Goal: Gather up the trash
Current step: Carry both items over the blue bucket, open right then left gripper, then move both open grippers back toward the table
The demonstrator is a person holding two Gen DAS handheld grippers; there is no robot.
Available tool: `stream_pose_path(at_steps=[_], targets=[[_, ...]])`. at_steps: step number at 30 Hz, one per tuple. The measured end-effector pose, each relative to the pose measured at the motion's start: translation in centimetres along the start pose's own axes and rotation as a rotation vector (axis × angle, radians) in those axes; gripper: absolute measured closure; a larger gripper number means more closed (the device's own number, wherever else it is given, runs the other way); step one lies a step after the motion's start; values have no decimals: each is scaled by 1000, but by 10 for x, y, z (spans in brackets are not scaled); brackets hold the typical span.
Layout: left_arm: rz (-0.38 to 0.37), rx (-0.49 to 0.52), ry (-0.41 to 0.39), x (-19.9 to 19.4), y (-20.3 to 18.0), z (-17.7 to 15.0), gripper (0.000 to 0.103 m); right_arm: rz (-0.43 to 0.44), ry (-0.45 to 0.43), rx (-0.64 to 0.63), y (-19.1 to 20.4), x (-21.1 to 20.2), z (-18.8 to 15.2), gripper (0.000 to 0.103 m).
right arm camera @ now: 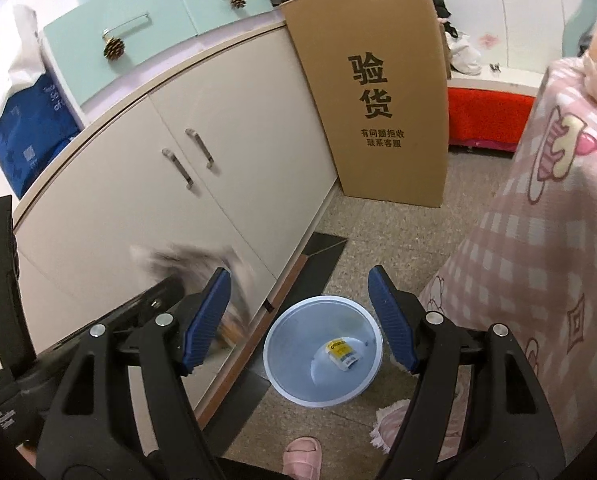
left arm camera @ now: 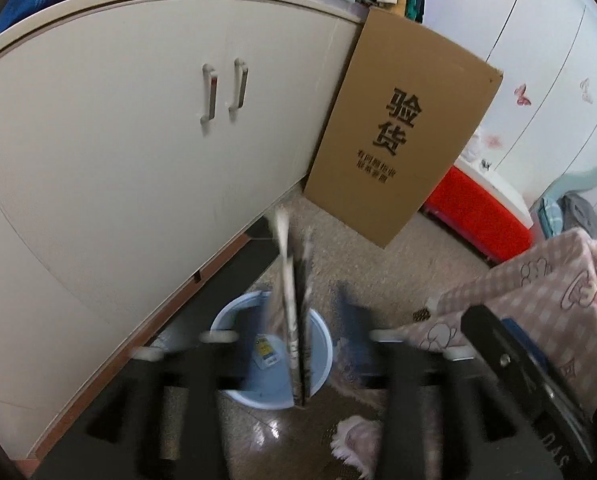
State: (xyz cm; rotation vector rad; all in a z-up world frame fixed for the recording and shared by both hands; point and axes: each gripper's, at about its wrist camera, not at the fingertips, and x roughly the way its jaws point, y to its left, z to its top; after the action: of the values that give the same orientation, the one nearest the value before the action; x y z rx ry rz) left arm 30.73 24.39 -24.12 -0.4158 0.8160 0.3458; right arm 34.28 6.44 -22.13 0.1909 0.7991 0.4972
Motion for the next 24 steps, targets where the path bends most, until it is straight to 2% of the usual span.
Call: stream_pose_path(at_steps=[5, 11, 17, 24], targets=[[-4, 3, 15, 1, -2, -5, 42, 5, 11, 6, -1, -2, -1, 32], [-15, -10, 13, -15, 1, -8, 40, 18, 4, -2, 4, -18, -1, 32], [-43, -4, -40, -55, -5, -10, 35, 34, -32, 2, 12, -52, 4, 32], [-108, 33, -95, -111, -28, -18, 33, 30, -107, 17, 8, -117, 5, 31]])
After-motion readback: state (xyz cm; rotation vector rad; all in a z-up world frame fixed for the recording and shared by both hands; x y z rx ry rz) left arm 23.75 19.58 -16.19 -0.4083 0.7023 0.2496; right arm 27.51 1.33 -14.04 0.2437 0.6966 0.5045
